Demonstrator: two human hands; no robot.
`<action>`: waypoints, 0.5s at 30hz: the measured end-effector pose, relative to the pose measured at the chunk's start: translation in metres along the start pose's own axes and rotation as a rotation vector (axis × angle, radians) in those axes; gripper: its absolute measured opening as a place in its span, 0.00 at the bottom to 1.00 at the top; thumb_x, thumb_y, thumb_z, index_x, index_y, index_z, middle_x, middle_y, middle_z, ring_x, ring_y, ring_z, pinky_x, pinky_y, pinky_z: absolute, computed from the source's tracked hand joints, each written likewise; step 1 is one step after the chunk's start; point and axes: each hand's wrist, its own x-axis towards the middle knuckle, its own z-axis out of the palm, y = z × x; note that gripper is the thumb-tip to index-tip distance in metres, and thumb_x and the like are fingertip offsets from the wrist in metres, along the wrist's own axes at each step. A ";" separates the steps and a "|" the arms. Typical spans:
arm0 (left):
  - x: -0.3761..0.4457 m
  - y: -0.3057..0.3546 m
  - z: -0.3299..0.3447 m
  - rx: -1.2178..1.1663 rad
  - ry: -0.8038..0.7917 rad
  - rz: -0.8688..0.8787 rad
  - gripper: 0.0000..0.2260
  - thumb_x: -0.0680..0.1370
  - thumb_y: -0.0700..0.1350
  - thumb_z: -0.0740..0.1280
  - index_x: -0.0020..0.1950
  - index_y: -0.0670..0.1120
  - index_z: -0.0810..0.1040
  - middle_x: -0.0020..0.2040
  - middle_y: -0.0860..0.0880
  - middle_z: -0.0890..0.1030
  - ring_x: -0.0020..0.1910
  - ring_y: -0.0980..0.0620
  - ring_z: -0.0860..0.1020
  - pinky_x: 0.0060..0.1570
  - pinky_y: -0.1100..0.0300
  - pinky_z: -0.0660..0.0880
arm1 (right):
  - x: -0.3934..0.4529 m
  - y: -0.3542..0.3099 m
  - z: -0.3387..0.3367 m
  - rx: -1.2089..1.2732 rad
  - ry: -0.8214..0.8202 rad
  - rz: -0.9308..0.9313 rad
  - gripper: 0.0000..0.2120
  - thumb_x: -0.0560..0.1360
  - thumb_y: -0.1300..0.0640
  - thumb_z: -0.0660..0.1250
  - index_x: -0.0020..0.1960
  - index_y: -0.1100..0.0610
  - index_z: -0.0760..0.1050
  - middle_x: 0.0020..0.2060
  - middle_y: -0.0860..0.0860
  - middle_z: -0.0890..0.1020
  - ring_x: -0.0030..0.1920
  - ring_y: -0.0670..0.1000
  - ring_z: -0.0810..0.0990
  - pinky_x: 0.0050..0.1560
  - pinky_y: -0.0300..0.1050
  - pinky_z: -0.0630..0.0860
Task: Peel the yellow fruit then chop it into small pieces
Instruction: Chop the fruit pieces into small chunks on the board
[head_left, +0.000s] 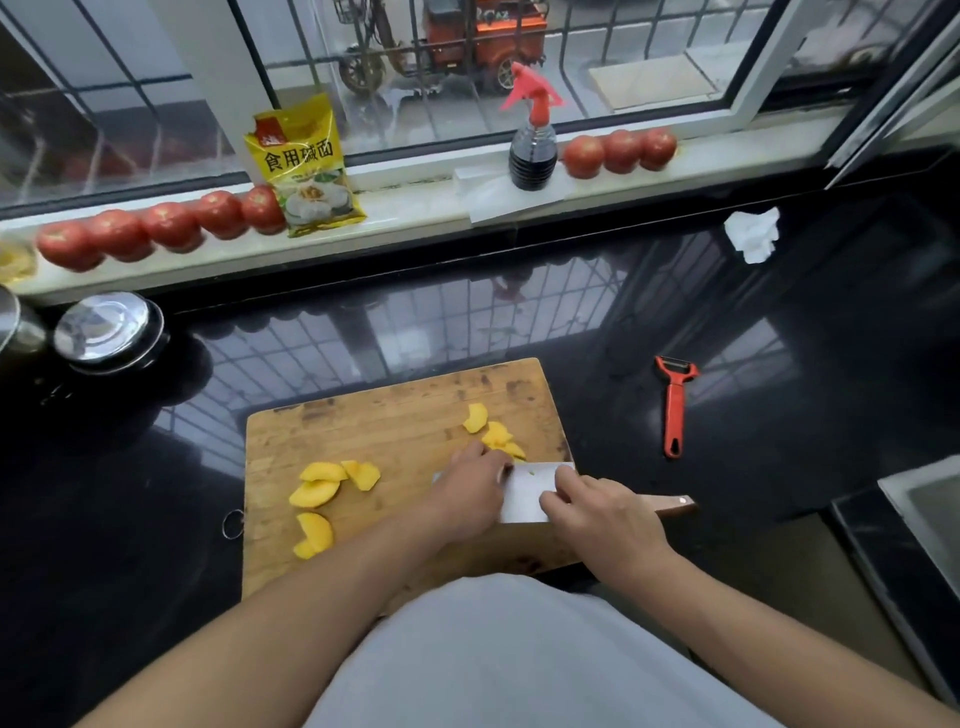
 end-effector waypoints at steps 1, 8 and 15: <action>0.000 -0.001 0.000 0.004 0.012 0.011 0.17 0.86 0.43 0.56 0.75 0.48 0.73 0.68 0.47 0.71 0.68 0.45 0.68 0.71 0.47 0.68 | -0.002 0.000 0.000 0.006 -0.011 0.011 0.19 0.57 0.69 0.78 0.38 0.56 0.71 0.37 0.54 0.73 0.25 0.52 0.66 0.23 0.47 0.64; -0.002 -0.015 -0.002 0.041 0.019 0.064 0.18 0.86 0.40 0.56 0.75 0.47 0.74 0.70 0.47 0.72 0.71 0.46 0.68 0.72 0.51 0.67 | -0.004 -0.010 -0.009 0.081 0.029 -0.005 0.16 0.60 0.66 0.80 0.38 0.56 0.74 0.36 0.54 0.75 0.25 0.51 0.67 0.23 0.45 0.64; -0.012 -0.074 -0.059 -0.117 0.421 -0.007 0.18 0.81 0.35 0.61 0.70 0.46 0.78 0.67 0.47 0.79 0.68 0.47 0.75 0.69 0.55 0.69 | -0.014 -0.025 -0.012 0.354 -0.102 0.166 0.14 0.67 0.61 0.79 0.48 0.52 0.79 0.46 0.48 0.77 0.27 0.47 0.72 0.26 0.38 0.72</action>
